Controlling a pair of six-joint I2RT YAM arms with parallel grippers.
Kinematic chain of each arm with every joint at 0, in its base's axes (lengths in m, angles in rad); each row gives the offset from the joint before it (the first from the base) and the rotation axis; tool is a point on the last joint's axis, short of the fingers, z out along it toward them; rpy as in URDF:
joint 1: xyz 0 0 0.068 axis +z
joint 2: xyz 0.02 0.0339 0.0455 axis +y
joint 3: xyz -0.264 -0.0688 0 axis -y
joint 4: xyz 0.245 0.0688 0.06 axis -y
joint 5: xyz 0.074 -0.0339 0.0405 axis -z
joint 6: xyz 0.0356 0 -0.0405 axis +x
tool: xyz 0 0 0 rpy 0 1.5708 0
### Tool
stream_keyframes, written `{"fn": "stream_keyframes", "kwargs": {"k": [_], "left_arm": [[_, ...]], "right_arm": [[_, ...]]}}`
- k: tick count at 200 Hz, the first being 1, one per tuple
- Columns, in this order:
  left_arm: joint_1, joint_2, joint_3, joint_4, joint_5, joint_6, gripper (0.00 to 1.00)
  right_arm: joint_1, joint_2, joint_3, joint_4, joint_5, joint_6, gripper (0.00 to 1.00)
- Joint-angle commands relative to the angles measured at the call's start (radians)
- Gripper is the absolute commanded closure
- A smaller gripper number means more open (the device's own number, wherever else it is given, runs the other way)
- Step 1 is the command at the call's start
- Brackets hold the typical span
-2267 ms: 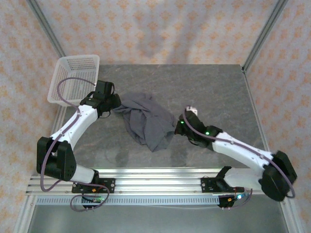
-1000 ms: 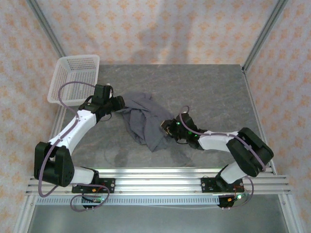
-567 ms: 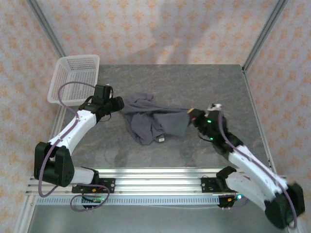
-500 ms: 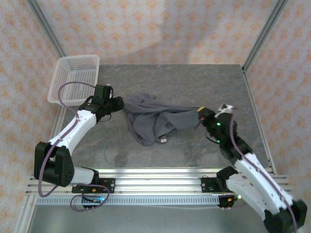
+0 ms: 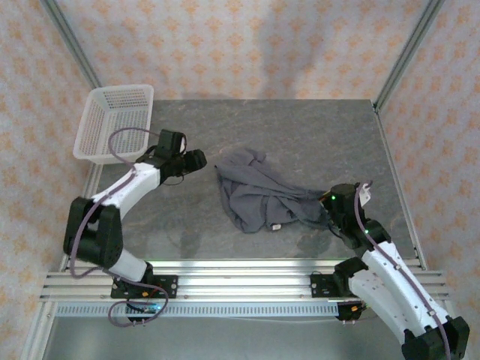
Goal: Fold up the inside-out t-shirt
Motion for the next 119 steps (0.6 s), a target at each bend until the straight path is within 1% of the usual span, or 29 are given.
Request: {"fn": "stream_keyframes", "kwargs": {"k": [1, 13, 28, 36, 47, 55, 59, 63, 69, 73, 77, 78, 88, 98, 119], "left_arm": [[-0.003, 0.11, 0.042, 0.123, 0.134, -0.135, 0.4], [-0.009, 0.159, 0.03, 0.233, 0.197, -0.211, 0.35], [-0.016, 0.215, 0.015, 0.349, 0.241, -0.295, 0.26], [-0.021, 0.242, 0.019, 0.387, 0.257, -0.327, 0.25], [-0.031, 0.265, 0.021, 0.437, 0.275, -0.363, 0.26], [-0.039, 0.274, 0.02, 0.477, 0.286, -0.391, 0.31], [-0.042, 0.275, 0.021, 0.492, 0.292, -0.402, 0.37], [-0.045, 0.276, 0.025, 0.505, 0.299, -0.412, 0.49], [-0.046, 0.273, 0.033, 0.518, 0.307, -0.425, 0.73], [-0.048, 0.265, 0.038, 0.52, 0.309, -0.432, 0.87], [-0.047, 0.253, 0.044, 0.519, 0.309, -0.435, 0.99], [-0.046, 0.249, 0.046, 0.519, 0.308, -0.435, 1.0], [-0.042, 0.195, 0.071, 0.472, 0.285, -0.41, 1.0], [-0.038, 0.121, 0.11, 0.394, 0.245, -0.356, 1.0], [-0.034, -0.038, 0.262, 0.19, 0.14, -0.219, 1.0]], "right_arm": [[-0.005, 0.014, 0.031, -0.022, 0.008, -0.004, 1.0], [-0.004, 0.023, 0.044, -0.026, -0.004, -0.015, 1.0], [-0.005, 0.028, 0.051, -0.028, -0.016, -0.022, 1.0], [-0.005, 0.027, 0.049, -0.028, -0.017, -0.02, 1.0], [-0.005, 0.027, 0.049, -0.024, -0.023, -0.016, 1.0], [-0.004, 0.027, 0.049, -0.021, -0.029, -0.014, 1.0], [-0.004, 0.027, 0.052, -0.02, -0.031, -0.013, 1.0], [-0.005, 0.027, 0.054, -0.02, -0.031, -0.014, 1.0], [-0.005, 0.027, 0.064, -0.02, -0.031, -0.019, 1.0], [-0.005, 0.027, 0.07, -0.02, -0.029, -0.023, 1.0], [-0.005, 0.027, 0.082, -0.023, -0.028, -0.028, 1.0], [-0.005, 0.027, 0.085, -0.024, -0.026, -0.031, 1.0], [-0.005, 0.029, 0.13, -0.037, -0.014, -0.058, 1.0], [-0.004, 0.031, 0.191, -0.049, 0.005, -0.096, 1.0], [-0.005, 0.049, 0.352, -0.059, 0.049, -0.182, 1.0]]}}
